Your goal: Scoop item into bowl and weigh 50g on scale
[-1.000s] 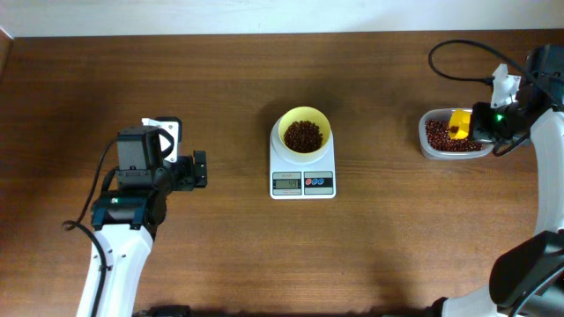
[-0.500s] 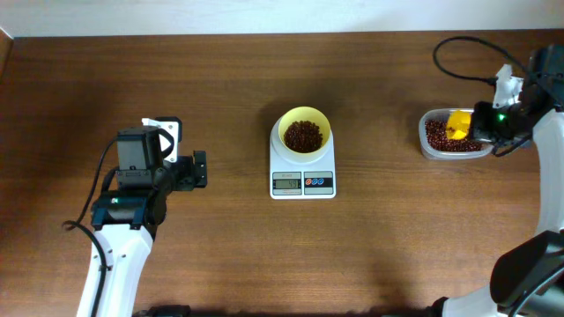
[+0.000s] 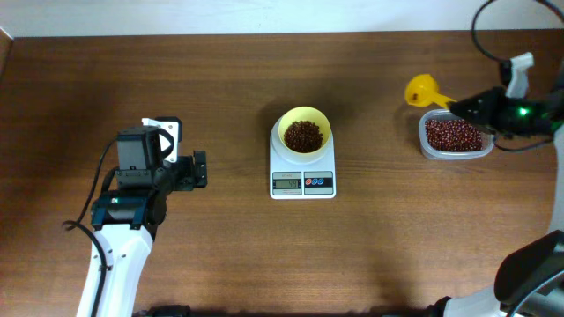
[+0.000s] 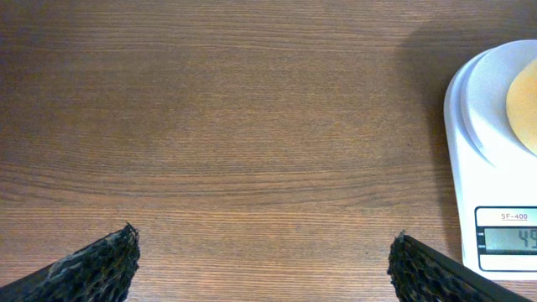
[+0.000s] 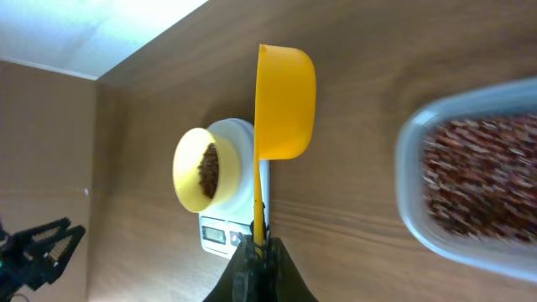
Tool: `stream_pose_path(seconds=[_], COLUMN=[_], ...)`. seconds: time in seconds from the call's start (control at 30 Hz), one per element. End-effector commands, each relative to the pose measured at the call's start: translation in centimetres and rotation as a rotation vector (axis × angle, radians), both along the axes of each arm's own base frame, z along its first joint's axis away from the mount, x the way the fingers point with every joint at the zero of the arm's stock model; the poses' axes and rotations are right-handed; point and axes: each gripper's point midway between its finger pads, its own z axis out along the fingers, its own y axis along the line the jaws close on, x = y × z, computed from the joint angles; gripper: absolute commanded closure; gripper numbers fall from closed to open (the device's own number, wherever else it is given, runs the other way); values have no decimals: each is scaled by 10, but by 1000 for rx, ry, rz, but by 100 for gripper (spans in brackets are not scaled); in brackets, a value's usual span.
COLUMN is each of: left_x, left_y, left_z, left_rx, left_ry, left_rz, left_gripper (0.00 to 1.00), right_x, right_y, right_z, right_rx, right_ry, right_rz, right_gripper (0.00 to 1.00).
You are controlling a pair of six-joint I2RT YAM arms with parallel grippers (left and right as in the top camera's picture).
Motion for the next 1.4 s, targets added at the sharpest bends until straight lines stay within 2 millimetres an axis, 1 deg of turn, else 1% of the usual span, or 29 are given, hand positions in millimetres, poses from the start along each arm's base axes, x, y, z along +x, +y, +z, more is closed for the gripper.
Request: stream_pose_path(seconds=[0.0,0.03,0.07,0.1,0.2,0.27,0.33,0.4,0.57,0.6,0.67,0.77,0.87,0.93,1.0,1.07,1.1,1.13,1.17,1.2,1.27,1.33,1.37], left_x=[0,0,0,0,0,0,0,0,0,0,0,0,0,0,0,0,0,0,0,0,0,0,0], left_y=[3,3,3,3,3,3,3,3,3,3,3,3,3,3,3,3,3,3,3,3,3,3,3], left_z=[-2,-2,-2,-2,-2,-2,-2,-2,-2,-2,-2,-2,-2,-2,-2,-2,-2,-2,-2,-2,-2,-2,-2], left_rx=[13,13,13,13,13,13,13,13,13,13,13,13,13,13,13,13,13,13,13,13,13,13,13], left_ry=[7,7,7,7,7,7,7,7,7,7,7,7,7,7,7,7,7,7,7,7,7,7,7], left_rz=[0,0,0,0,0,0,0,0,0,0,0,0,0,0,0,0,0,0,0,0,0,0,0], left_gripper=[1,1,1,1,1,1,1,1,1,1,1,1,1,1,1,1,1,1,1,1,1,1,1], right_x=[19,30,36,45,51,53,52,52,59,61,62,66,69,68,66,57,50,46,46,47,46,39,34], right_y=[45,63,75,97,131,144,149,149,143,143,147,160,162,164,164,168,175,179,187,189,197,205,206], right_z=[29,37,43,53,67,73,73,74,71,67,63,66,61,60,56,48,41,35,32,26,12,-1,-12], right_rx=[66,91,105,135,177,220,245,245,213,211,211,205,159,109,86,50,19,-20,-75,-128,-226,-247,-253], right_ry=[-59,-81,-101,-130,-161,-146,-115,-118,-133,-125,-117,-154,-161,-214,-220,-213,-210,-209,-234,-239,-214,-182,-138], right_rz=[32,35,43,57,93,84,69,69,36,33,41,66,43,96,119,166,214,234,259,255,236,280,294], right_gripper=[96,96,96,96,96,96,96,96,96,96,96,96,96,96,96,96,96,96,96,96,96,96,96])
